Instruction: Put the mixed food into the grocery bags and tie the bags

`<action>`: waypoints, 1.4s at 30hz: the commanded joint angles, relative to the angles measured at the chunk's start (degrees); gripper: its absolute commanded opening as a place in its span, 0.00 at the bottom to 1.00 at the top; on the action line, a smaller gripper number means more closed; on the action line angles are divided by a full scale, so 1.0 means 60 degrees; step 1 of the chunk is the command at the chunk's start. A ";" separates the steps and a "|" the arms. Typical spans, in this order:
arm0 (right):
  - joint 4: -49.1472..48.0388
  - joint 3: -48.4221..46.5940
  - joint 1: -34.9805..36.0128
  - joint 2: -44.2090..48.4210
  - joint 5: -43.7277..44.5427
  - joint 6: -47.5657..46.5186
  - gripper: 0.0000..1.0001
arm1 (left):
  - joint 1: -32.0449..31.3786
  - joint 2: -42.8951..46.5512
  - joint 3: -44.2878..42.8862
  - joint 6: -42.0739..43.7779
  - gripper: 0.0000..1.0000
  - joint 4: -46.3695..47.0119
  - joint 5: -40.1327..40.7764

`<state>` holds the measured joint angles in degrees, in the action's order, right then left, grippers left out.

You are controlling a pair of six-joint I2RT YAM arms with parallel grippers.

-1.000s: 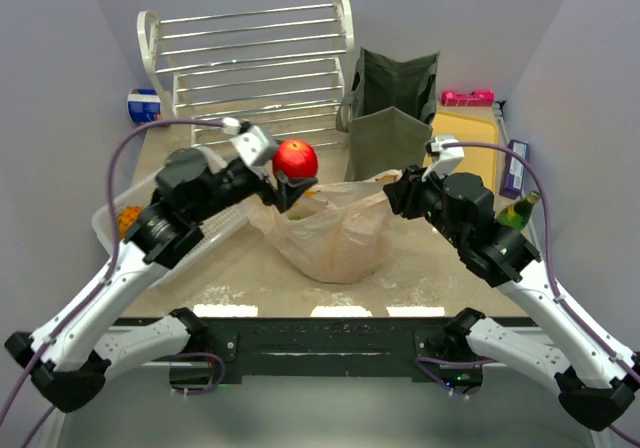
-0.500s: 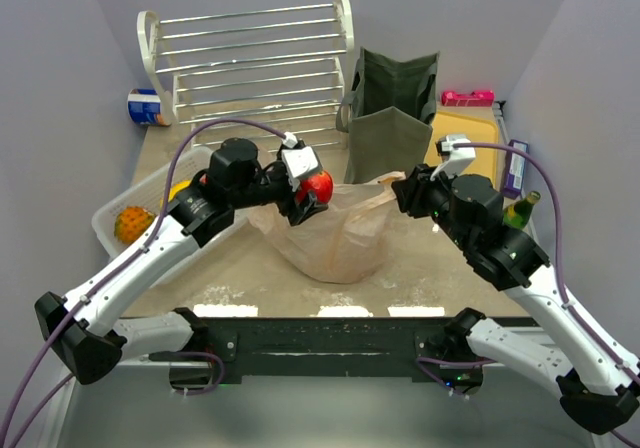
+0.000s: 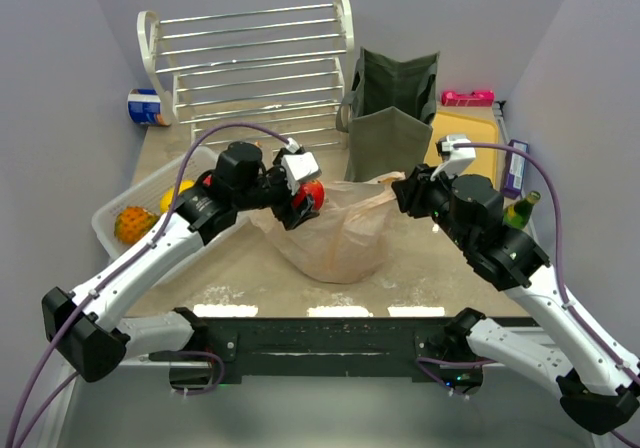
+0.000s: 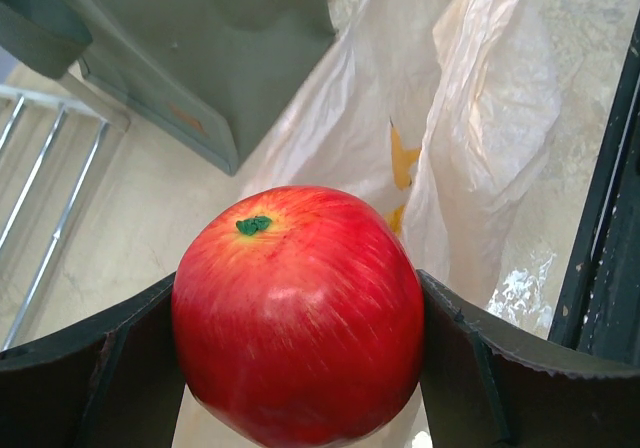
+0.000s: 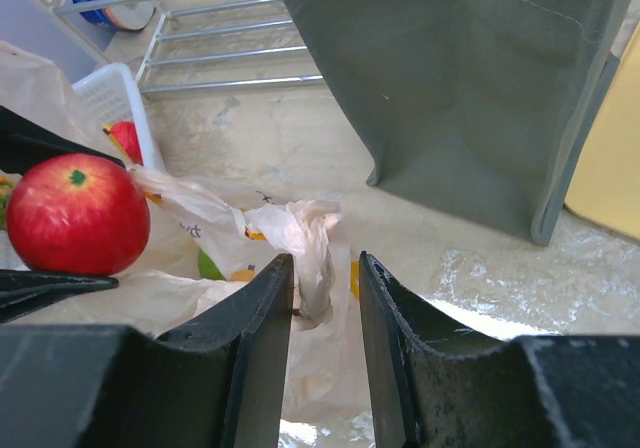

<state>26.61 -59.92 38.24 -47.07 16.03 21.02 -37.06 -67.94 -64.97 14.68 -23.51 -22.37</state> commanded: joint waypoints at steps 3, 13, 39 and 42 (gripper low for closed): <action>-0.0099 -0.0092 0.0013 0.0198 0.0214 0.0101 0.36 | 0.0462 -0.0131 0.0150 0.0191 0.24 -0.0066 0.0302; -0.0187 0.0011 -0.0001 0.0184 0.0097 0.0160 0.36 | 0.0713 -0.1010 -0.0173 -0.0234 0.36 0.0197 0.0595; -0.0523 -0.0282 -0.0001 -0.0182 -0.0854 0.0116 0.62 | 0.0713 0.0861 -0.0377 -0.1067 0.99 0.1117 0.1057; -0.0815 -0.0369 0.0014 -0.0182 -0.1380 0.0101 0.66 | 0.0742 0.1566 -0.0597 -0.1829 1.00 0.1515 0.2360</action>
<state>25.82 -59.55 38.24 -47.83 12.43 21.71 -33.01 -65.56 -63.61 9.58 -20.29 -18.39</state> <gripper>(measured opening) 0.635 0.996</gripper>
